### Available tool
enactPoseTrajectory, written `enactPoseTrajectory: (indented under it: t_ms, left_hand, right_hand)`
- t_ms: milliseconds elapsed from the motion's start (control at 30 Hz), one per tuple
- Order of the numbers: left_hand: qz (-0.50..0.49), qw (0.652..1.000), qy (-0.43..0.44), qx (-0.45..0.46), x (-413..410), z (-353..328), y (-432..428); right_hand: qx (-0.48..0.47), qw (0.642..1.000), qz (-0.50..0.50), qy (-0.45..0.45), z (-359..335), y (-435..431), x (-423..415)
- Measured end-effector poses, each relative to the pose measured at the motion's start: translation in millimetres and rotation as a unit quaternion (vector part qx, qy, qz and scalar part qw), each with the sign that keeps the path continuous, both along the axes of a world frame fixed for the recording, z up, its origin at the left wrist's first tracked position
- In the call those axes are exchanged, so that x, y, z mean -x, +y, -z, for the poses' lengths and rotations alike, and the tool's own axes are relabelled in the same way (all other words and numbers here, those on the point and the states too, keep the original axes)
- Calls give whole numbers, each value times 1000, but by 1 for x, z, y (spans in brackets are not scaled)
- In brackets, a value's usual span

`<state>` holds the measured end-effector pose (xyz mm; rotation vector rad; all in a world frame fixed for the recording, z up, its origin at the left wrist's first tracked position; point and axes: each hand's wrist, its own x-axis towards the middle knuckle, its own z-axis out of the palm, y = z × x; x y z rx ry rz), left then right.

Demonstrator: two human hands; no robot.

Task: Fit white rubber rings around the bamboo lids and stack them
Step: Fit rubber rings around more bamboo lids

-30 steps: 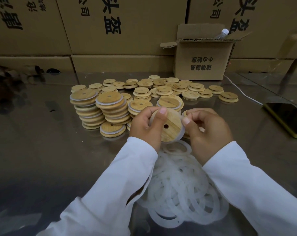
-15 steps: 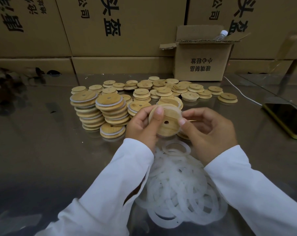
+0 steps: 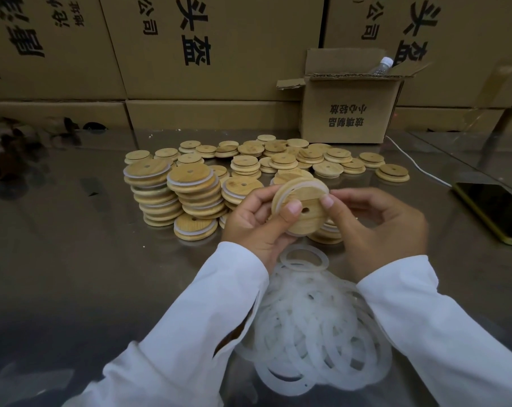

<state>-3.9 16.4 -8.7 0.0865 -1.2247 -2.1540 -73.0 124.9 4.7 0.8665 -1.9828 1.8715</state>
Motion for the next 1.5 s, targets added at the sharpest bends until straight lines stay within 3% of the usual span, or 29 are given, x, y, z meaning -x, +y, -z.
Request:
enactPoseTrajectory:
  t_ms: [167, 267, 333, 433, 533, 833, 1033, 1300, 1500]
  left_hand:
    - [-20, 1000, -6, 12, 2, 2, 2]
    - [-32, 999, -15, 34, 2, 2, -1]
    - [-31, 998, -22, 47, 1, 1, -5]
    - [-21, 998, -26, 53, 1, 1, -10]
    - [-12, 998, -32, 62, 0, 1, -13]
    - [4, 998, -37, 42, -1, 2, -16]
    - [-5, 999, -45, 21, -1, 0, -13]
    - [-19, 998, -59, -27, -1, -1, -12]
    - [-22, 995, -92, 12, -2, 1, -11]
  right_hand:
    - [-10, 999, 8, -34, 0, 1, 0]
    - [5, 986, -59, -153, -4, 1, 2]
    - [16, 958, -135, -251, -8, 2, 6]
    - [-7, 928, -197, -316, -12, 4, 8]
    - [-28, 927, -213, -308, -14, 6, 9]
    - [-23, 967, -144, -208, -16, 5, 7]
    - [-28, 954, -185, -233, -15, 7, 8]
    - [-53, 972, -152, -170, -7, 3, 9]
    - [-71, 959, -184, -202, -4, 3, 10]
